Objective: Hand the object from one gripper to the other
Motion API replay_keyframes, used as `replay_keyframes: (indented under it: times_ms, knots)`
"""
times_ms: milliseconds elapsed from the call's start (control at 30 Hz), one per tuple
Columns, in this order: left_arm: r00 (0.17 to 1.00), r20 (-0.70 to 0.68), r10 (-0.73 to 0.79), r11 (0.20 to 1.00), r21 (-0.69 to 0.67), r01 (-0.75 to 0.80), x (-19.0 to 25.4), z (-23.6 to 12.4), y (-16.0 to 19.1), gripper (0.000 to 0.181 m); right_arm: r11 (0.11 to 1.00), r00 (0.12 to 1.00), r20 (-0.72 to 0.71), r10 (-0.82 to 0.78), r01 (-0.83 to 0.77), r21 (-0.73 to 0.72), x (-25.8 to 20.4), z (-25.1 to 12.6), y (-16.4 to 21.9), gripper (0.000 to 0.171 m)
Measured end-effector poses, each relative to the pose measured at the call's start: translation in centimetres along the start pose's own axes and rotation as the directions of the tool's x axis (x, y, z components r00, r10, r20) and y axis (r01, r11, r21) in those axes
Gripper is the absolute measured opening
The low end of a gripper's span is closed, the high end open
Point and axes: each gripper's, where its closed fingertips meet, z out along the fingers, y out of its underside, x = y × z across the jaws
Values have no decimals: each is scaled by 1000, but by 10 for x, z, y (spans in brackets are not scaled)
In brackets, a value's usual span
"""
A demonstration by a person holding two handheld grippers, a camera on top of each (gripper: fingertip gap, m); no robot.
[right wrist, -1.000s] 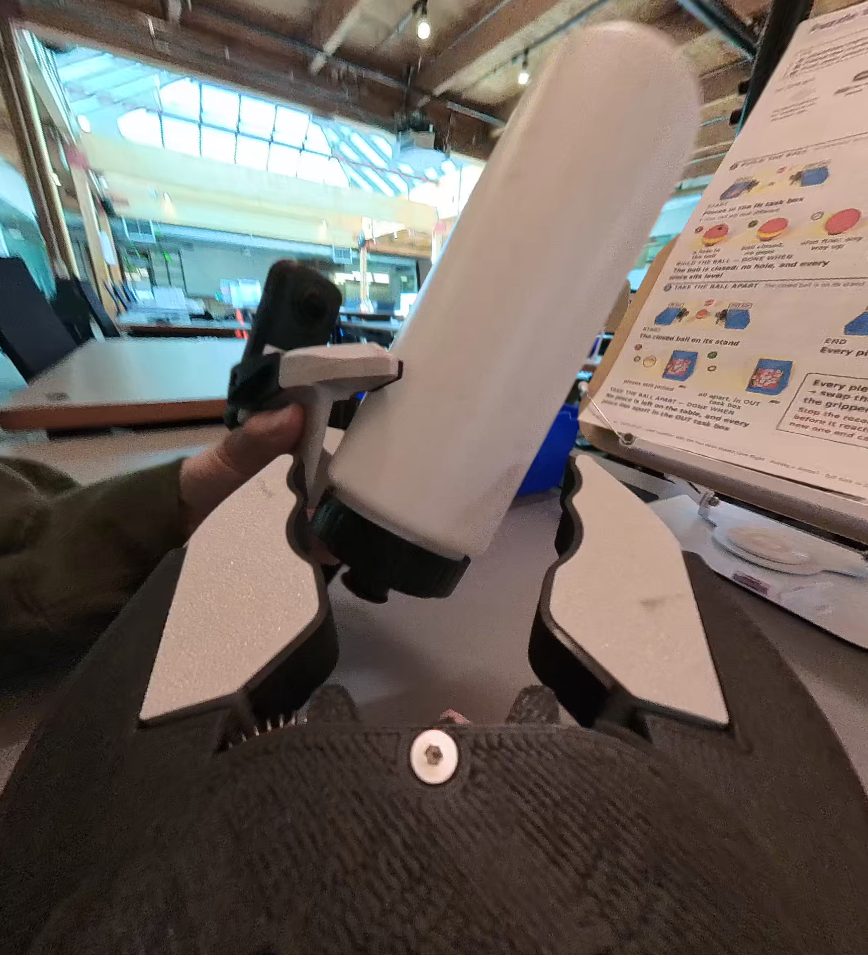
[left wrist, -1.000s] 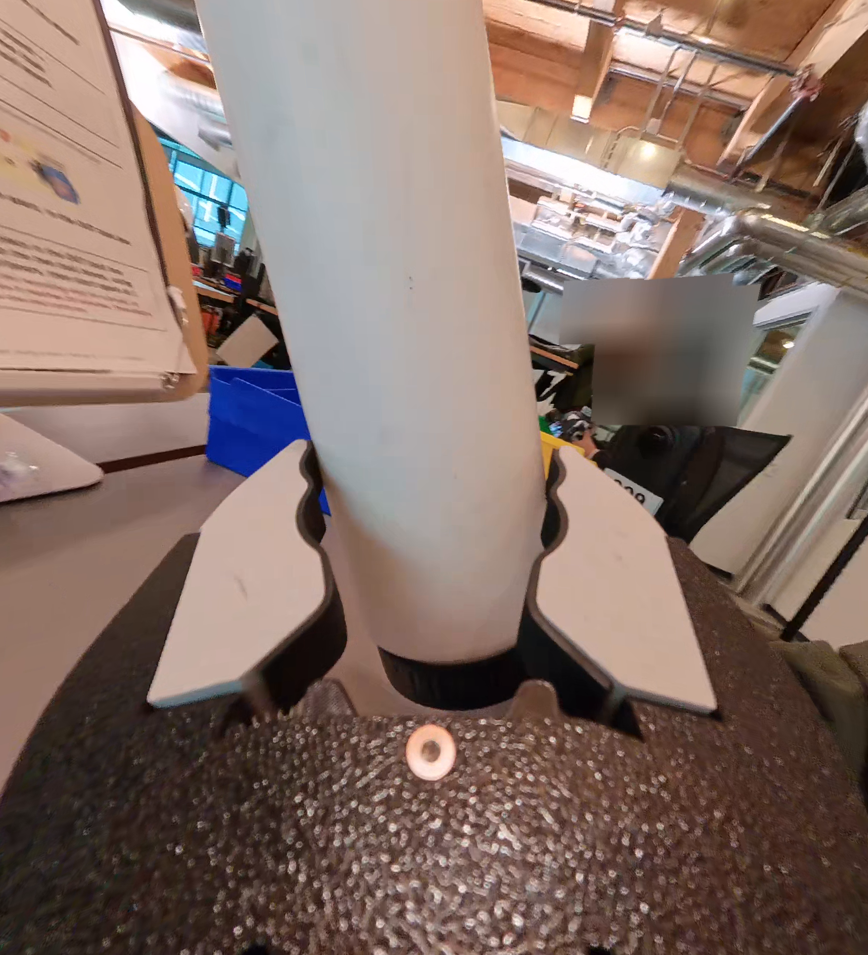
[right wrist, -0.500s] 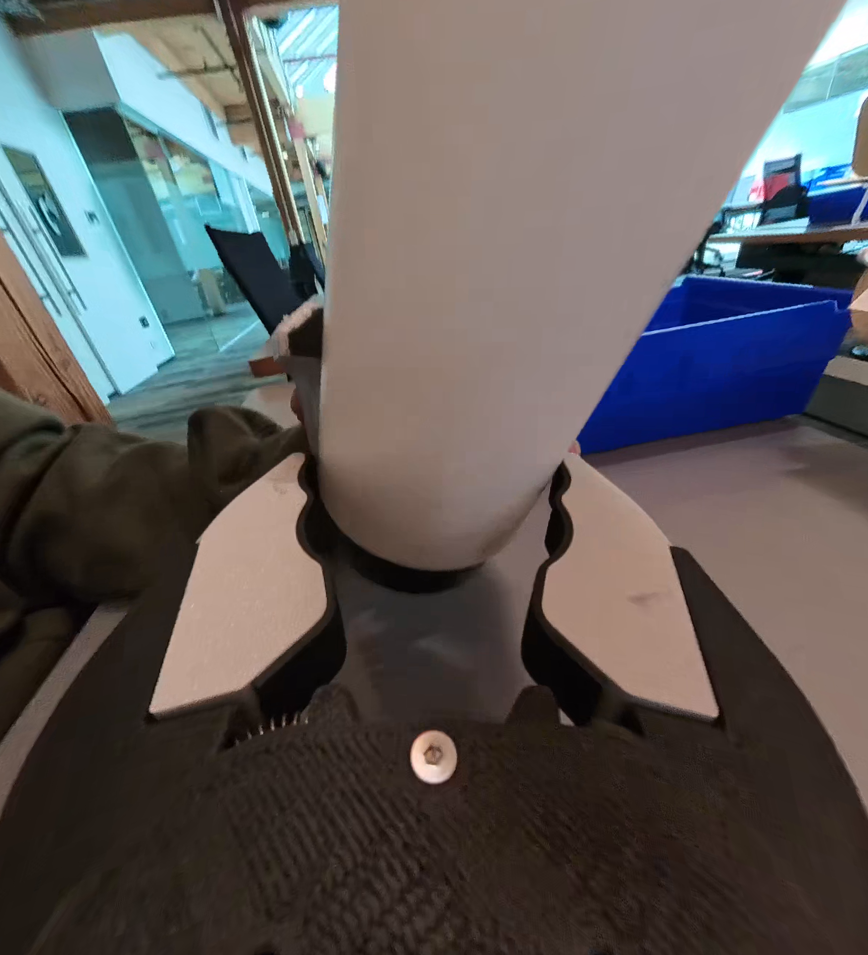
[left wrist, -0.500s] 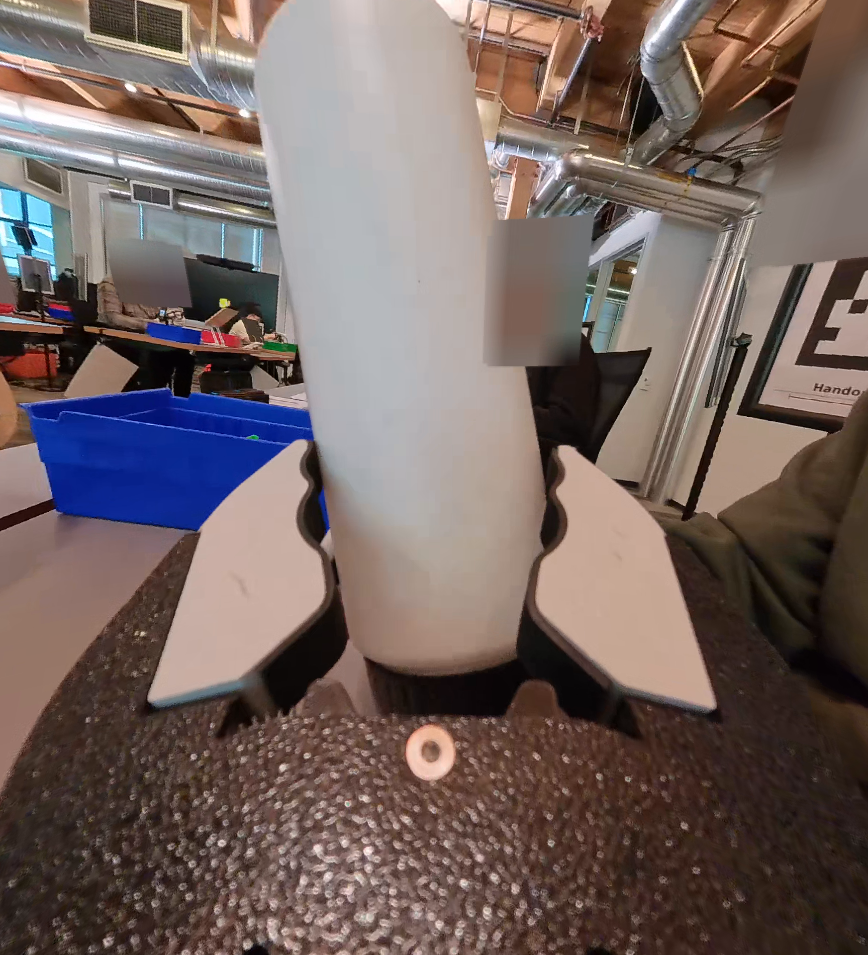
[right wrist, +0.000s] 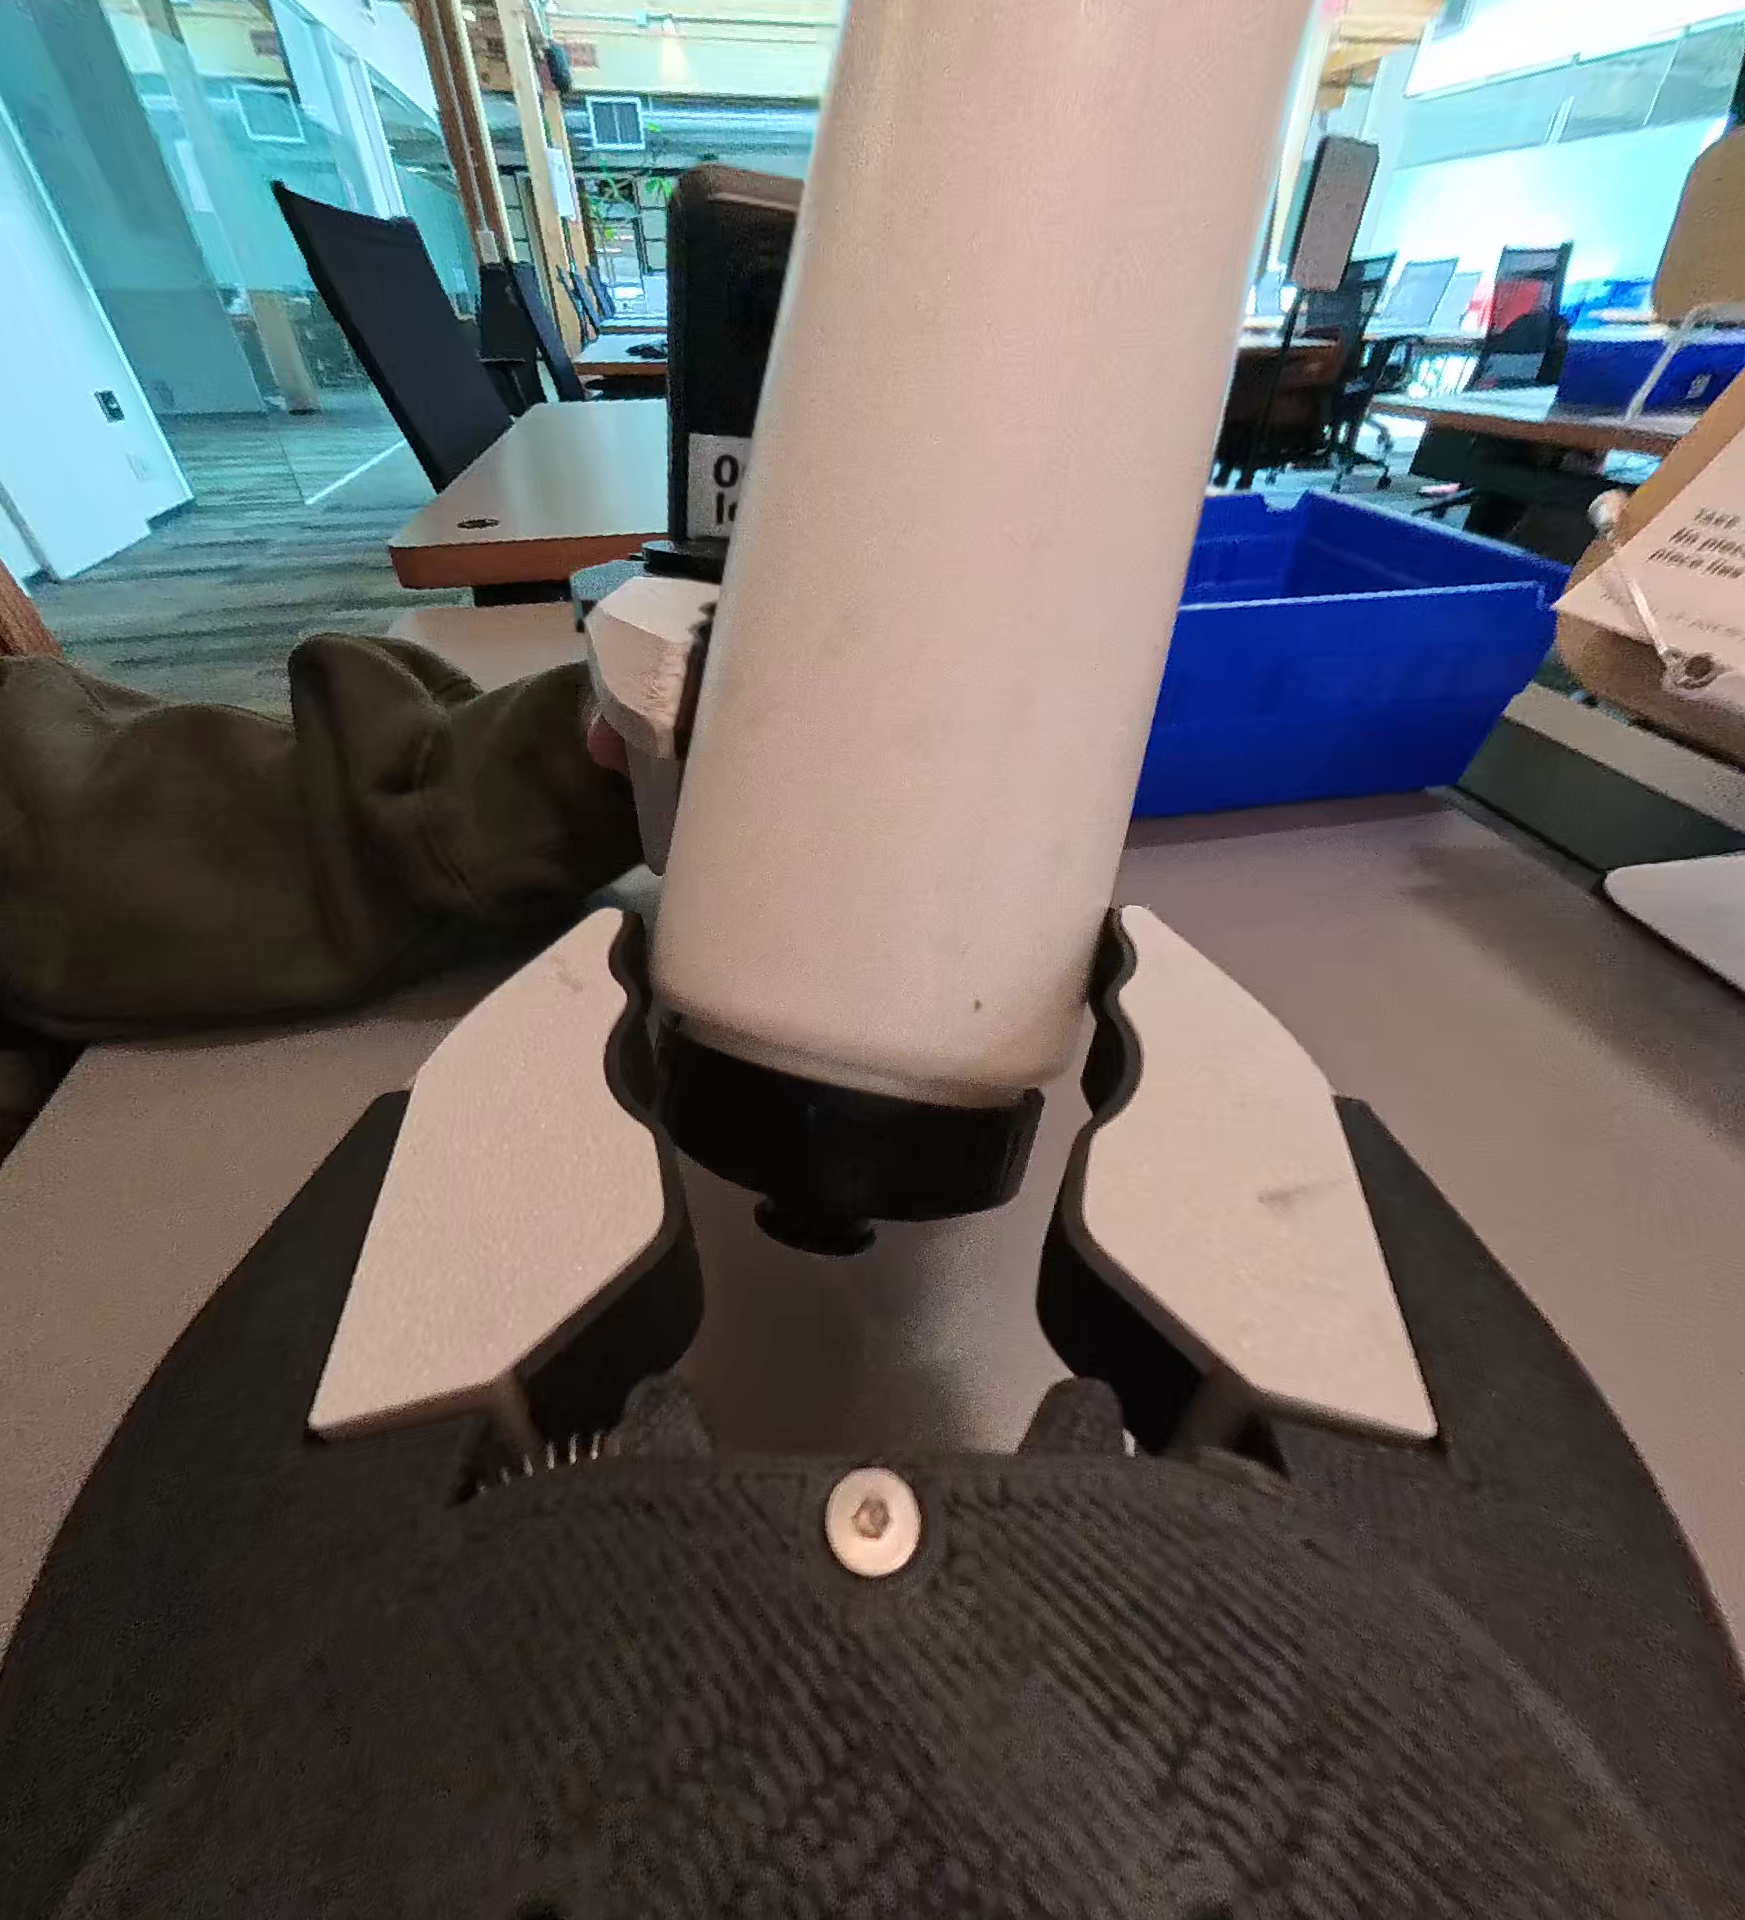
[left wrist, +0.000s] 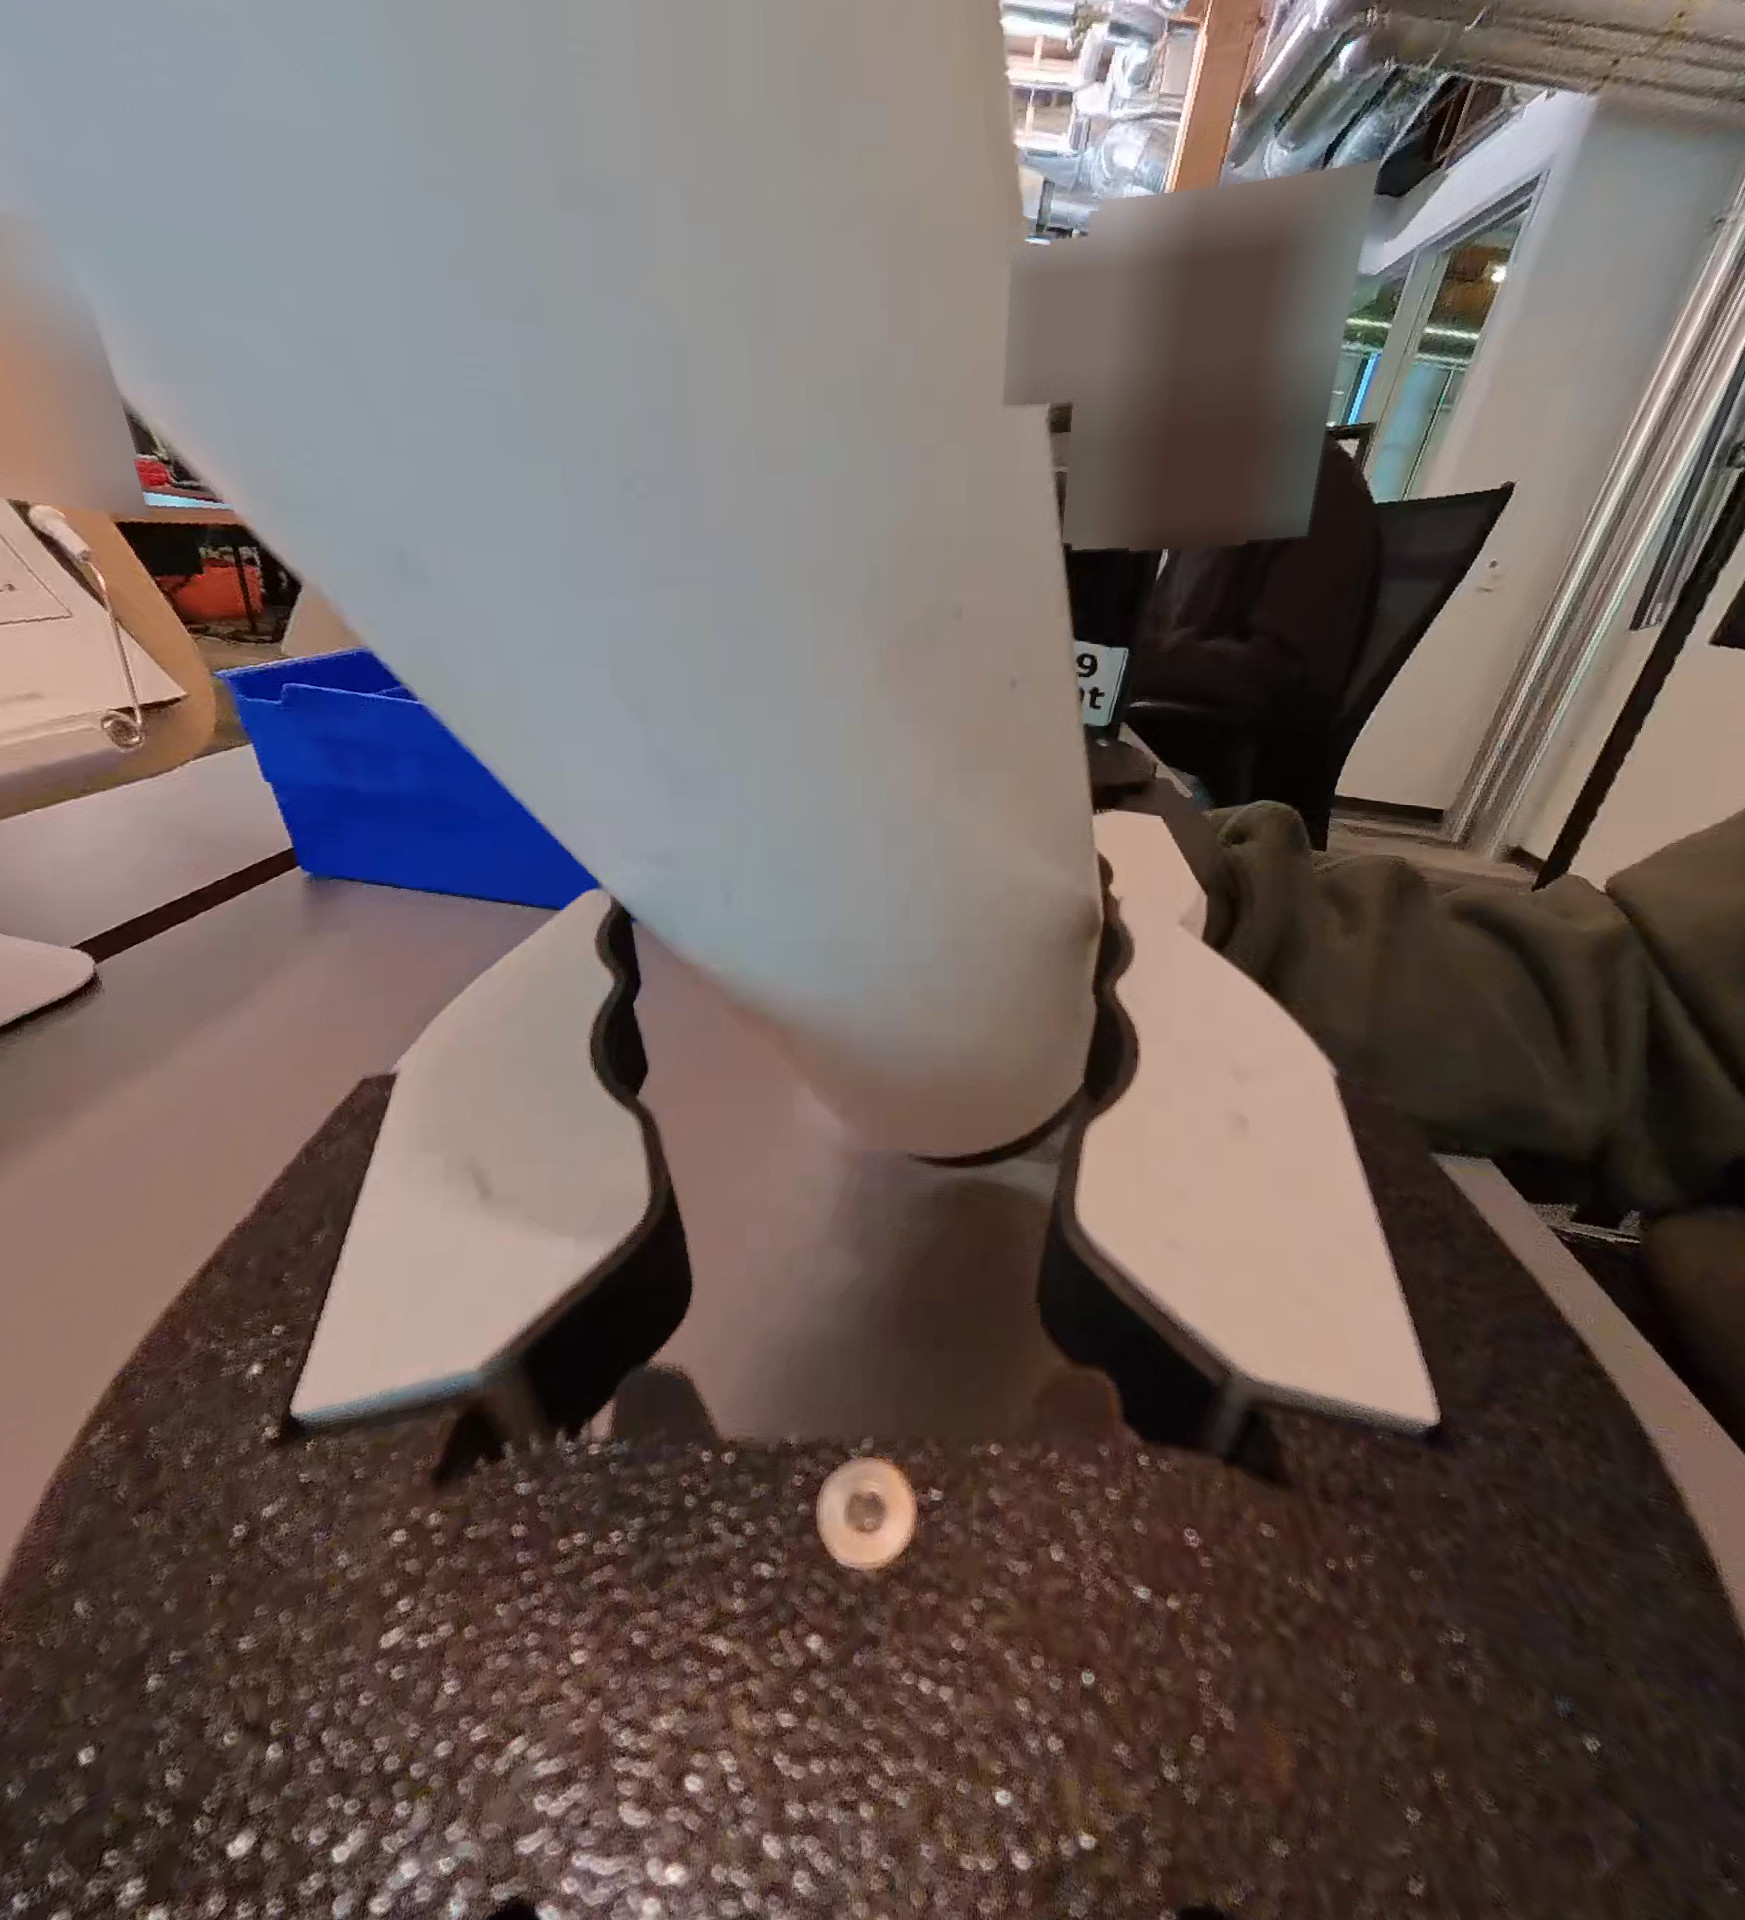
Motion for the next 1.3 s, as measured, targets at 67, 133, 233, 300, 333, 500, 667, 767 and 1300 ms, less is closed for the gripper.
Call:
replay_keyframes:
  times_ms: [67, 133, 233, 300, 333, 500, 667, 767, 1300]
  knots:
    - [1000, 1, -1, 1000, 29, 1, 1, 0, -6, 90, 998, 997, -42, -57, 57, -6, 5, -3, -1, 82]
    - [1000, 8, -30, 996, 89, 29, 0, -2, -18, 97, 993, 990, -84, -113, 109, -49, 10, -3, 5, 82]
    - [991, 24, -131, 956, 268, 120, -11, -21, -47, 97, 975, 972, -97, -216, 209, -82, 10, -4, 9, 82]
    - [979, 21, -203, 930, 316, 186, -19, -29, -51, 90, 959, 955, -96, -281, 275, -69, 7, -3, 7, 82]
    - [976, 25, -216, 932, 304, 198, -21, -29, -48, 93, 955, 951, -95, -295, 290, -65, 5, -2, 7, 82]
    - [971, 96, -220, 941, 284, 185, -29, -25, -44, 89, 960, 950, -157, -271, 255, -118, 18, 0, 16, 80]
    - [900, 161, -404, 827, 484, 285, -53, -45, -60, 88, 980, 939, -286, -190, 201, 11, 35, -8, 0, 89]
    - [843, 131, -521, 737, 568, 367, -61, -51, -62, 88, 939, 870, -390, -302, 342, 35, 39, -9, -13, 99]
    - [698, -84, -711, 565, 522, 639, -57, -26, -42, 90, 862, 752, -464, -468, 505, -50, 35, -13, -31, 94]
